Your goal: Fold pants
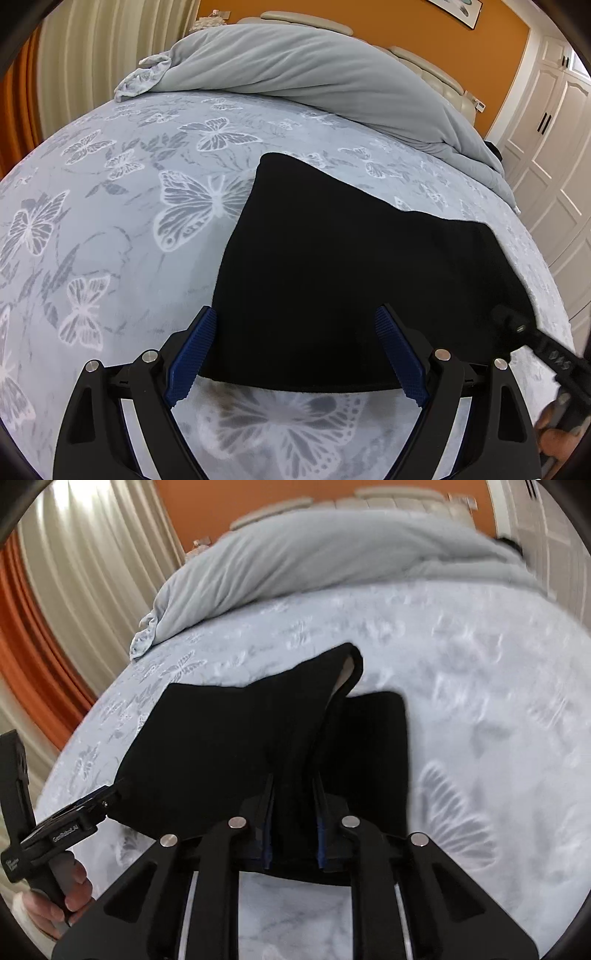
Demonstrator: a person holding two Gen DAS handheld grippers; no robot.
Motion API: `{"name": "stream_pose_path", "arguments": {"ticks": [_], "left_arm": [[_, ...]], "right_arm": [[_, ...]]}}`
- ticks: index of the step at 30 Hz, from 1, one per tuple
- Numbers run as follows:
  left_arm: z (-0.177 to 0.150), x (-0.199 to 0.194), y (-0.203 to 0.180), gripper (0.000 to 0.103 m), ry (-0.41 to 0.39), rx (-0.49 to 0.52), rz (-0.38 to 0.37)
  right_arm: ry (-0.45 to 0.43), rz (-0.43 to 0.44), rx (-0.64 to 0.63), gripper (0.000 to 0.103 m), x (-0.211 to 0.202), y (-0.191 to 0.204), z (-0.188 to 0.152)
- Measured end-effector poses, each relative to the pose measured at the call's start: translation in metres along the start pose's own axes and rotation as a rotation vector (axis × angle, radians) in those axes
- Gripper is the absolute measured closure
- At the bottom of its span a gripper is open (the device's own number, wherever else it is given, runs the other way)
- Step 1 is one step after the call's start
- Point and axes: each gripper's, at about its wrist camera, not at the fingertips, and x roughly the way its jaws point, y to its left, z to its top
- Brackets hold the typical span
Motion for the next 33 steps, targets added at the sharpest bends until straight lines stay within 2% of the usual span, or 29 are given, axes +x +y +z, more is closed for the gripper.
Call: {"name": "stream_pose_path", "arguments": {"ticks": [1, 3, 5, 6, 7, 8, 9, 11, 13, 14, 15, 16, 17, 18, 19, 20, 21, 24, 25, 26, 27, 28, 29, 30, 33], "left_arm": [[0.000, -0.001, 0.000, 0.018, 0.001, 0.002, -0.006], [-0.001, -0.004, -0.002, 0.018, 0.001, 0.007, -0.008], [-0.003, -0.003, -0.005, 0.018, 0.013, 0.018, -0.003], [-0.005, -0.001, -0.007, 0.018, 0.033, 0.022, 0.007], [-0.007, 0.000, -0.007, 0.018, 0.045, 0.024, 0.008], [-0.008, 0.000, -0.008, 0.018, 0.046, 0.028, 0.013], [-0.010, -0.001, -0.008, 0.018, 0.037, 0.035, 0.029], [-0.011, 0.000, -0.007, 0.018, 0.039, 0.032, 0.039], [-0.010, 0.006, -0.003, 0.018, 0.059, 0.012, 0.043], [-0.011, 0.009, -0.001, 0.018, 0.070, 0.004, 0.044], [-0.012, 0.014, 0.002, 0.018, 0.085, -0.003, 0.043], [-0.013, 0.016, 0.003, 0.018, 0.089, -0.005, 0.042], [-0.014, 0.019, 0.004, 0.017, 0.091, -0.002, 0.044], [-0.014, 0.019, 0.004, 0.017, 0.091, 0.002, 0.042], [-0.014, 0.018, 0.003, 0.017, 0.086, 0.007, 0.031], [-0.013, 0.016, 0.002, 0.017, 0.079, 0.009, 0.035], [-0.011, 0.010, -0.001, 0.017, 0.061, 0.018, 0.041], [-0.010, -0.009, -0.011, 0.017, 0.018, 0.048, 0.042], [-0.012, -0.021, -0.016, 0.017, 0.006, 0.061, 0.037], [-0.014, -0.031, -0.020, 0.017, 0.001, 0.070, 0.032], [-0.018, -0.045, -0.025, 0.017, -0.006, 0.085, 0.031], [-0.020, -0.056, -0.029, 0.017, -0.014, 0.102, 0.032], [-0.026, -0.072, -0.033, 0.017, -0.028, 0.127, 0.036], [-0.031, -0.084, -0.035, 0.017, -0.042, 0.148, 0.042], [-0.064, -0.134, -0.036, 0.016, -0.110, 0.222, 0.113]], "right_arm": [[0.008, -0.014, 0.005, 0.087, -0.001, -0.003, -0.001], [0.081, -0.077, 0.038, 0.085, 0.019, -0.025, -0.014], [0.031, -0.035, 0.065, 0.081, 0.020, -0.035, -0.024], [0.035, -0.044, 0.071, 0.079, 0.016, -0.032, -0.019], [0.027, -0.078, 0.073, 0.077, 0.007, -0.025, -0.010], [-0.017, -0.086, 0.069, 0.076, -0.005, -0.018, -0.005], [-0.078, -0.059, 0.049, 0.076, -0.019, -0.007, 0.002], [-0.105, -0.018, 0.007, 0.076, -0.026, 0.012, 0.012], [-0.069, 0.045, 0.008, 0.077, -0.010, 0.020, 0.019], [-0.040, 0.048, 0.025, 0.078, 0.006, 0.016, 0.023], [-0.026, 0.014, 0.041, 0.078, 0.021, 0.007, 0.024], [0.012, -0.090, 0.073, 0.082, 0.044, -0.015, 0.025], [0.026, -0.095, 0.118, 0.088, 0.055, -0.031, 0.020], [0.010, -0.044, 0.179, 0.091, 0.055, -0.047, 0.018], [0.003, -0.011, 0.248, 0.097, 0.048, -0.058, 0.017], [-0.006, -0.044, 0.287, 0.093, 0.032, -0.061, 0.016], [-0.019, -0.078, 0.272, 0.089, 0.018, -0.057, 0.017], [-0.060, -0.121, 0.138, 0.089, -0.042, -0.030, 0.008], [-0.076, -0.140, 0.108, 0.081, -0.058, -0.023, 0.003], [-0.098, -0.163, 0.071, 0.057, -0.080, -0.013, -0.004], [-0.141, -0.190, 0.045, 0.041, -0.104, -0.003, -0.015], [-0.178, -0.209, 0.034, 0.014, -0.120, 0.004, -0.022], [-0.231, -0.233, 0.016, 0.009, -0.141, 0.014, -0.036], [-0.255, -0.248, -0.012, 0.009, -0.155, 0.024, -0.047], [-0.276, -0.297, -0.105, 0.005, -0.188, 0.047, -0.089]]}}
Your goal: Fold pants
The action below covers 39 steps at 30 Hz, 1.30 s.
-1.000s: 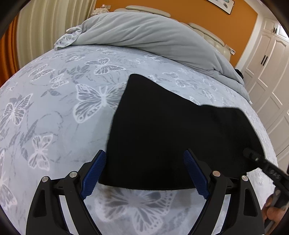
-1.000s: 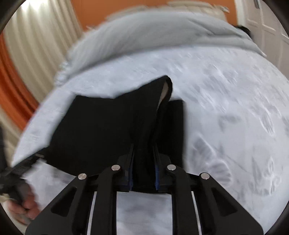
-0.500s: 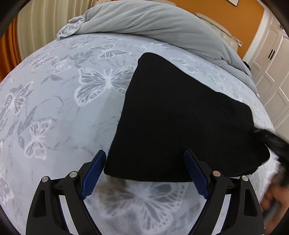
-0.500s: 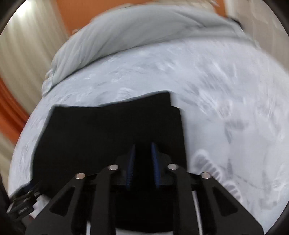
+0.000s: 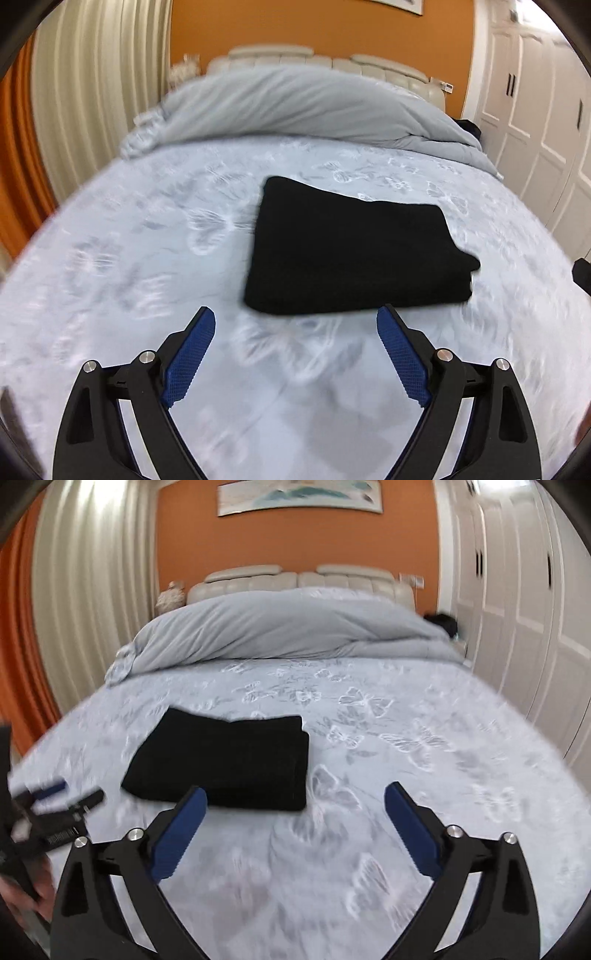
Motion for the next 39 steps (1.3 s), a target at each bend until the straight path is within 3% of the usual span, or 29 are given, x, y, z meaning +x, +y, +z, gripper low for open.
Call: {"name": "stream_pose_path", "arguments": {"ticks": [7, 12, 18, 25, 33, 39], "left_arm": [[-0.065, -0.058, 0.012, 0.016, -0.002, 0.019, 0.028], [-0.088, -0.073, 0.015, 0.011, -0.012, 0.003, 0.020], [-0.095, -0.082, 0.000, 0.011, -0.081, 0.078, 0.087], [-0.100, -0.087, -0.011, 0.011, -0.101, 0.112, 0.055], [-0.099, -0.083, -0.013, 0.011, -0.083, 0.088, 0.046], [-0.099, -0.079, -0.010, 0.011, -0.069, 0.068, 0.053]], "right_arm": [[0.083, 0.053, 0.022, 0.005, -0.043, 0.011, -0.077], [0.070, 0.029, 0.000, 0.005, -0.053, 0.014, -0.093], [0.165, 0.095, 0.140, 0.005, -0.038, 0.007, -0.109], [0.184, 0.105, 0.260, 0.005, -0.032, -0.008, -0.111], [0.127, 0.003, 0.181, 0.005, -0.039, -0.002, -0.104], [0.078, 0.004, 0.100, 0.005, -0.048, 0.013, -0.104]]}}
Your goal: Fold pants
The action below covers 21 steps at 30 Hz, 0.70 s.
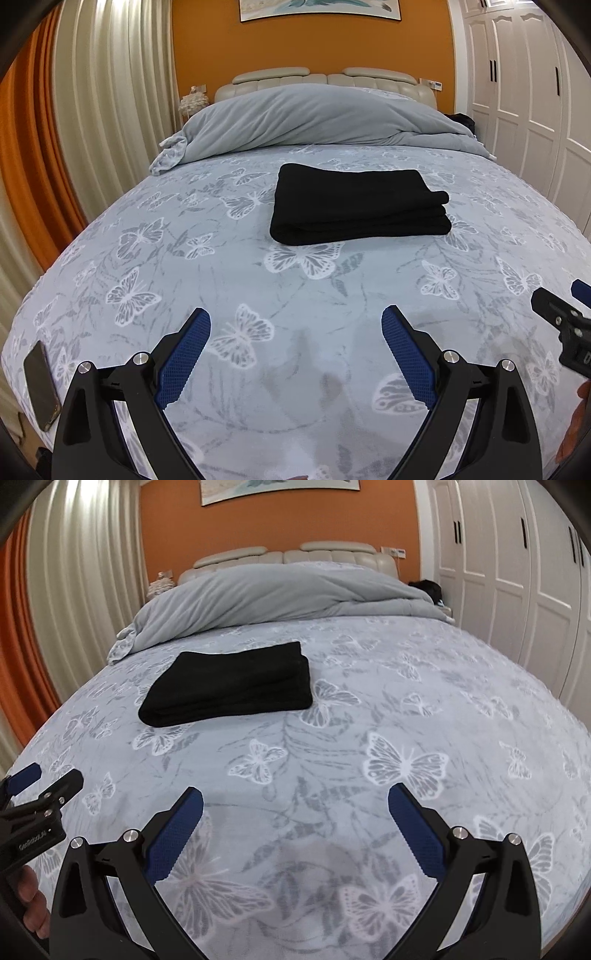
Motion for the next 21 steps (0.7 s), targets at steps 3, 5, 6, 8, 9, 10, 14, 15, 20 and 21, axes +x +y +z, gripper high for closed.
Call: {"name": "stream_pose_path", "arguments": {"ticks": [3, 5, 6, 8, 9, 10, 14, 15, 20, 21], "left_arm": [[-0.001, 0.001, 0.002, 0.011, 0.009, -0.015, -0.016], [-0.001, 0.001, 0.005, 0.011, 0.015, -0.026, -0.028], [-0.001, 0.002, 0.005, 0.011, 0.015, -0.030, -0.034], [-0.001, 0.001, 0.006, 0.011, 0.014, -0.032, -0.033], [-0.001, 0.001, 0.005, 0.011, 0.011, -0.030, -0.032], [-0.001, 0.000, 0.005, 0.011, 0.006, -0.025, -0.031], [-0.002, -0.002, 0.002, 0.011, -0.005, -0.015, -0.037], [-0.002, -0.002, 0.001, 0.011, -0.007, -0.012, -0.039], [-0.005, -0.006, 0.000, 0.011, -0.041, -0.025, -0.007], [-0.005, -0.005, 0.000, 0.011, -0.038, -0.027, -0.006]], "right_arm": [[-0.010, 0.007, 0.008, 0.005, -0.002, 0.001, -0.001], [-0.016, 0.008, 0.014, 0.005, -0.003, 0.002, -0.001], [-0.019, 0.007, 0.015, 0.005, -0.004, 0.003, -0.001], [-0.022, 0.003, 0.016, 0.005, -0.004, 0.004, -0.001], [-0.021, 0.003, 0.012, 0.005, -0.004, 0.004, -0.001], [-0.021, 0.003, 0.008, 0.005, -0.004, 0.005, -0.001], [-0.021, -0.010, -0.027, 0.005, -0.005, 0.013, -0.003], [-0.019, -0.009, -0.034, 0.005, -0.005, 0.015, -0.003], [-0.012, -0.004, -0.045, 0.005, -0.004, 0.021, -0.006], [-0.010, -0.003, -0.045, 0.005, -0.003, 0.021, -0.006]]}}
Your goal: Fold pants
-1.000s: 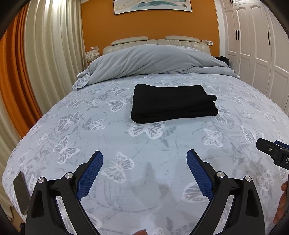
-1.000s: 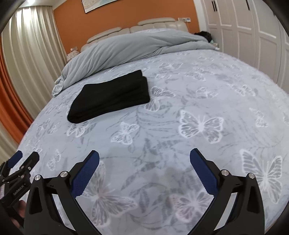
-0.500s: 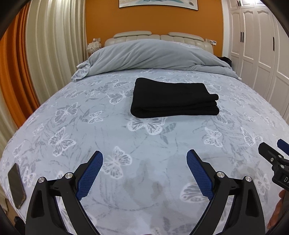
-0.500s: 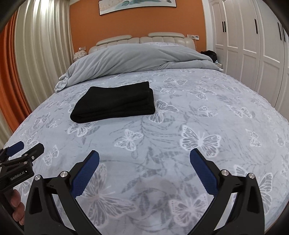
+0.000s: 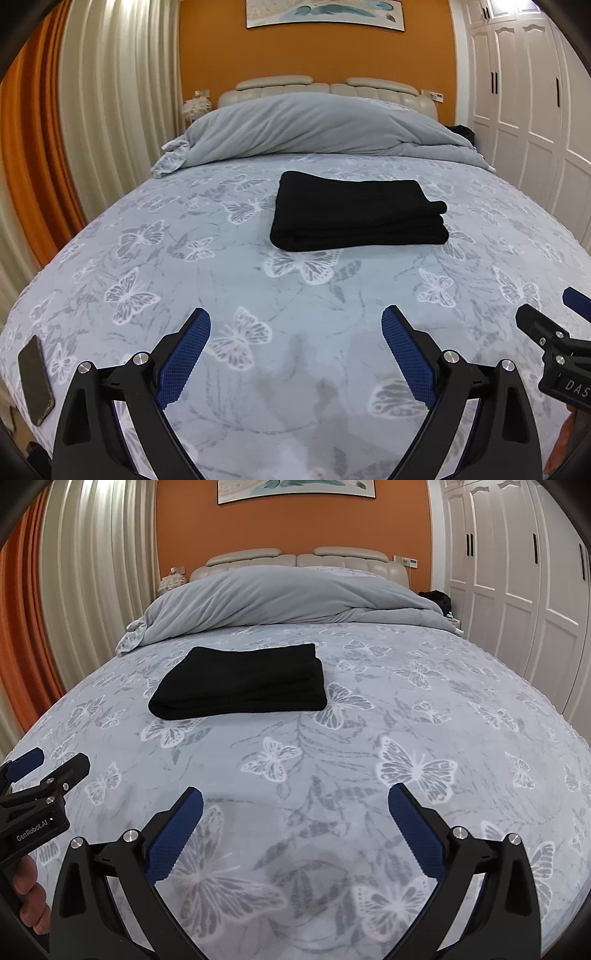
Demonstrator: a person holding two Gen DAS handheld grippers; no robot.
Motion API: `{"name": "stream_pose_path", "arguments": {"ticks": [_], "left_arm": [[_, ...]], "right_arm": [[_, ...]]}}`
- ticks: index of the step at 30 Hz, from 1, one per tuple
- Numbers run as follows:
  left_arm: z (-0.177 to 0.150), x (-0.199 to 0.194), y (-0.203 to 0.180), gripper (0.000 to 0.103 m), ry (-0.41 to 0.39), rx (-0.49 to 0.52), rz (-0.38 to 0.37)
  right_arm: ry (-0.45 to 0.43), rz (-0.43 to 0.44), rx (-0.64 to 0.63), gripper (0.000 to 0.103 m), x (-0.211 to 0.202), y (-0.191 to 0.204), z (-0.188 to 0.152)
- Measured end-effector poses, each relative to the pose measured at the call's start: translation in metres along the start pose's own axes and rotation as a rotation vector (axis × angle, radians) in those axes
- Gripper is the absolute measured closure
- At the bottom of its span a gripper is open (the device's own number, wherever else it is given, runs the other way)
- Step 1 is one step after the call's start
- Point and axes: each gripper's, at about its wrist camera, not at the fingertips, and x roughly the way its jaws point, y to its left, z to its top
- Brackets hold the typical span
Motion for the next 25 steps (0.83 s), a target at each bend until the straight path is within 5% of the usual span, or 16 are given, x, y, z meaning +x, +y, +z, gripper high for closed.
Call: {"name": "stream_pose_path", "arguments": {"ticks": [25], "left_arm": [[-0.0022, 0.0042, -0.0044, 0.011, 0.019, 0.020, 0.016]], "right_arm": [[0.017, -0.007, -0.016, 0.005, 0.0038, 0.0105, -0.0083]]}}
